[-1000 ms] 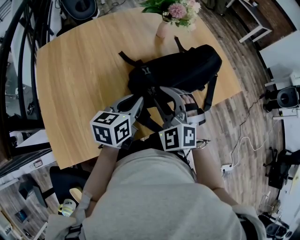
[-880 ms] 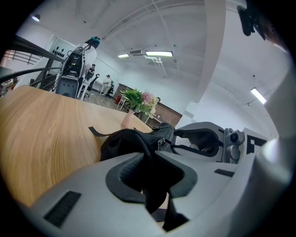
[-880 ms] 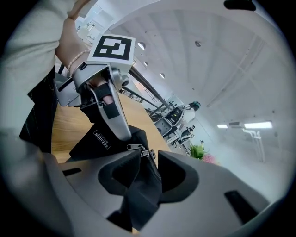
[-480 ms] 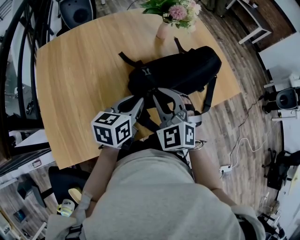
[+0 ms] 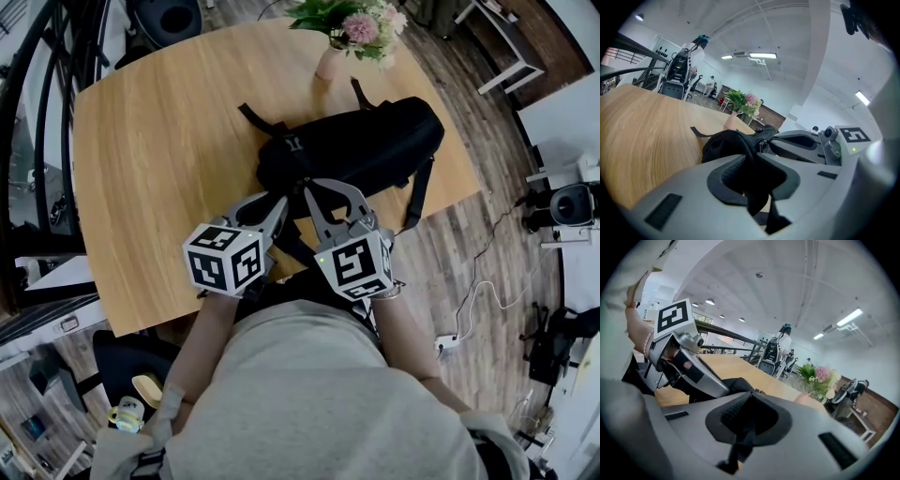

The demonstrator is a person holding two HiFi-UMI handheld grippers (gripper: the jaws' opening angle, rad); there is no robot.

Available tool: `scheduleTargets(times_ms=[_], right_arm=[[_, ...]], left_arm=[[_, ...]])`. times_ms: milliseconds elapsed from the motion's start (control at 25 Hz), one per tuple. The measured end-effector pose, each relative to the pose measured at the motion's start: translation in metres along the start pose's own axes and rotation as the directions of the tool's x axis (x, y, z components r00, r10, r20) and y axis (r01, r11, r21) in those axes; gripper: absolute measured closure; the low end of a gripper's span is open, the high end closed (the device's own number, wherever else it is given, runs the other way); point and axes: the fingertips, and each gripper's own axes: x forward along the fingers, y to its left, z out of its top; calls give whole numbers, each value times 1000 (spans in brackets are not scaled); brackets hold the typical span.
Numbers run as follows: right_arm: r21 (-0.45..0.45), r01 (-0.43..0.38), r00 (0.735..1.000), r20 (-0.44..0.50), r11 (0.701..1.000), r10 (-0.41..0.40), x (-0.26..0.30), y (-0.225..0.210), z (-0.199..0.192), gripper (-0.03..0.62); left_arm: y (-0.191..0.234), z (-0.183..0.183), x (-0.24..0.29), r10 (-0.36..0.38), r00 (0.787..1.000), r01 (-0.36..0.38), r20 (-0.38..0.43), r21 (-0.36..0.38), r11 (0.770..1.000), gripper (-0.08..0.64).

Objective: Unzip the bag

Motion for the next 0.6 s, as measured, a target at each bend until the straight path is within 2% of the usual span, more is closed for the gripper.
scheduleTargets(times_ms=[280,600], right_arm=[[155,-35,999,36,987,30,-1,-7,-2,583],[250,-84,996,35,964,78,-4,-22,-19,583]], left_arm=[[2,0,0,13,1000,-13,5,6,1000,486],[7,-1,3,68,998,-68,10,5,998,486]])
